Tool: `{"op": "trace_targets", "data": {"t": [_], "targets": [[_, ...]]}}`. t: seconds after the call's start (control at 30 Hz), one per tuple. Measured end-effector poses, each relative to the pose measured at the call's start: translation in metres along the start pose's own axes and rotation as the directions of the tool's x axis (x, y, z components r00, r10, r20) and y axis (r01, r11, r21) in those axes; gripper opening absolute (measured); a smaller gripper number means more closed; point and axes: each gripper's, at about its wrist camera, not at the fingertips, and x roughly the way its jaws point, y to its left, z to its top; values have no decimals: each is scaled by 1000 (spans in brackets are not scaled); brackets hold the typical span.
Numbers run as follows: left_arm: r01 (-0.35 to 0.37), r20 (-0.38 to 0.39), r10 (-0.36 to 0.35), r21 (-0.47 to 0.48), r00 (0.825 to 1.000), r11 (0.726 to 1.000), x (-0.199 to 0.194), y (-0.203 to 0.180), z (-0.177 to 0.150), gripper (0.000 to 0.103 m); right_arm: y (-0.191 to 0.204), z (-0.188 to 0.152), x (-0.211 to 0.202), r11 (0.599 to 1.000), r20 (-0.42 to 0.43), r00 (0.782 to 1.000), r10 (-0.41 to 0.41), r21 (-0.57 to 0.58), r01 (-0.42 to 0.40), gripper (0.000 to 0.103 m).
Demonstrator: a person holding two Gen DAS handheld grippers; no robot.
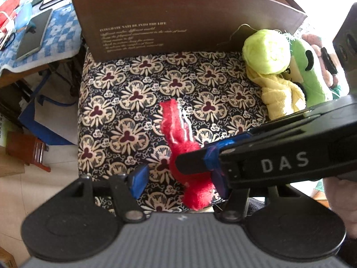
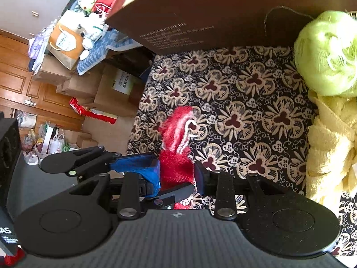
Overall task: Organize soft objects
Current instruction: 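Grasp the red fluffy plush with the right gripper, then lift the red plush into the box and open the right gripper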
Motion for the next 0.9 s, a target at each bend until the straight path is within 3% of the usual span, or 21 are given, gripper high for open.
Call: {"op": "trace_targets", "data": {"t": [0.43, 0.57, 0.9], "targets": [[43, 48, -43, 17, 998, 999, 1, 3, -3, 48, -9, 0, 6, 998, -33, 999, 29, 50, -28, 18], [70, 49, -71, 20, 996, 997, 1, 3, -3, 36, -11, 0, 5, 998, -25, 999, 28, 52, -27, 16], [68, 82, -74, 74, 994, 995, -6, -8, 1, 34, -14, -2, -9, 999, 16, 1000, 25, 45, -26, 15]]}}
